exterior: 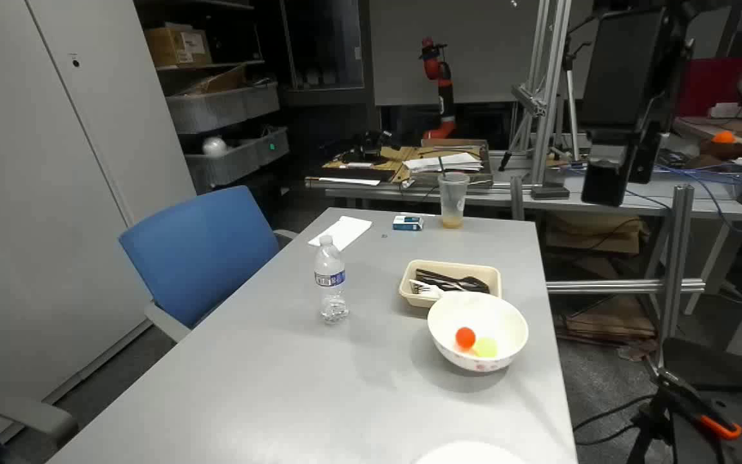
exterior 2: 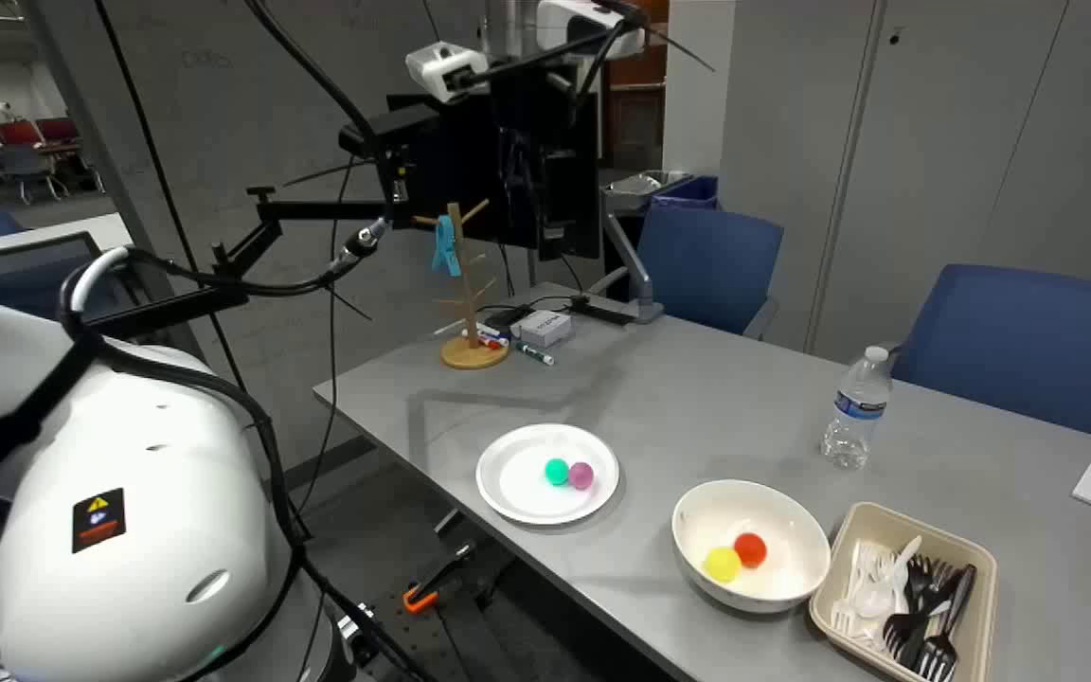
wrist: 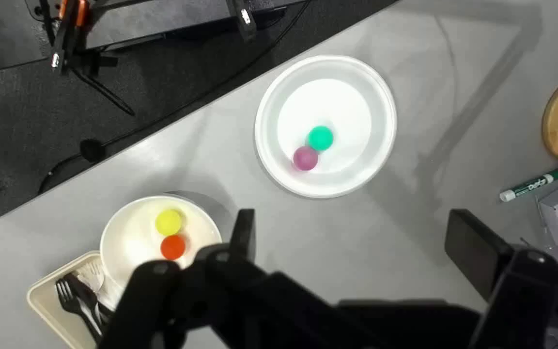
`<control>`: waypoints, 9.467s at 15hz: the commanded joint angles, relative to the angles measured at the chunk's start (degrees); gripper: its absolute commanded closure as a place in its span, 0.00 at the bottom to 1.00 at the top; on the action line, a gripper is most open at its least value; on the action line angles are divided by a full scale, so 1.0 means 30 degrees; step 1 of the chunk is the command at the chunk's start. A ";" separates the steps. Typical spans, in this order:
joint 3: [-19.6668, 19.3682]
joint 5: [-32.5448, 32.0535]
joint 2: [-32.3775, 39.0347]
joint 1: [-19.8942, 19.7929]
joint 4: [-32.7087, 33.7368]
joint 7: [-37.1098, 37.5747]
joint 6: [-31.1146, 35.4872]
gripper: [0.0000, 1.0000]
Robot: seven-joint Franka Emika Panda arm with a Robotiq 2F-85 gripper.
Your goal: Remove the red and yellow balls from the white bowl and place them on the white plate
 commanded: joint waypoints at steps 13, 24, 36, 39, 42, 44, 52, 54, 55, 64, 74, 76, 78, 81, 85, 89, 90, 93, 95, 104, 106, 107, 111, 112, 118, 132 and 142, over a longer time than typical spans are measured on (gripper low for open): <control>0.0093 0.0051 0.0022 -0.0133 0.0048 -0.0058 -0.0065 0.00; 0.0176 0.0020 -0.0162 -0.0165 -0.0307 -0.0132 0.1176 0.00; 0.0845 -0.1114 -0.0230 -0.0670 -0.0837 0.2421 0.2882 0.00; 0.0674 -0.1071 -0.0022 -0.0528 -0.0889 0.2028 0.3267 0.00; 0.0679 -0.1068 -0.0023 -0.0534 -0.0905 0.2095 0.3266 0.00; 0.0679 -0.1067 -0.0023 -0.0534 -0.0909 0.2102 0.3266 0.00; 0.1240 -0.1132 0.0822 -0.0580 -0.0472 0.2940 0.2841 0.00; 0.1335 -0.2054 0.2370 -0.1193 0.0344 0.3279 0.3010 0.00; 0.1328 -0.2518 0.3029 -0.1438 0.0624 0.3619 0.3029 0.00; 0.0821 -0.5169 0.4998 -0.1385 0.1212 0.5593 0.3291 0.00; 0.0464 -0.5431 0.5527 -0.1626 0.1500 0.5118 0.3275 0.00; -0.0094 -0.5363 0.5811 -0.1784 0.1651 0.4431 0.3492 0.00; -0.0791 -0.5307 0.6190 -0.2016 0.1807 0.3686 0.3806 0.00; -0.1648 -0.5264 0.6713 -0.2328 0.1833 0.2619 0.4579 0.00; -0.2393 -0.5036 0.7886 -0.2598 0.1454 0.1823 0.6772 0.00; -0.2743 -0.4918 0.9333 -0.2600 0.0817 0.2195 0.9587 0.00; -0.2834 -0.4917 0.9775 -0.2604 0.0723 0.2230 1.0097 0.00; -0.3074 -0.5013 1.0842 -0.2589 0.0435 0.2376 1.1163 0.00; -0.3280 -0.4956 1.1409 -0.2562 0.0319 0.2376 1.1601 0.00; -0.4000 -0.4878 1.2490 -0.2468 -0.0503 0.2799 1.2821 0.00; -0.4003 -0.5067 1.2486 -0.2397 -0.0369 0.2575 1.2369 0.00; -0.4019 -0.5067 1.2506 -0.2398 -0.0387 0.2596 1.2369 0.00; -0.4018 -0.5012 1.2509 -0.2398 -0.0395 0.2412 1.2380 0.00; -0.4018 -0.4951 1.2525 -0.2402 -0.0411 0.2217 1.2521 0.00; -0.3527 -0.3761 1.1138 -0.2000 -0.0779 0.2285 1.2276 0.00; -0.3500 -0.3664 1.2467 -0.2109 -0.0341 0.2977 1.3259 0.00; -0.4650 -0.3233 1.6595 -0.2015 0.0006 0.2465 1.7185 0.00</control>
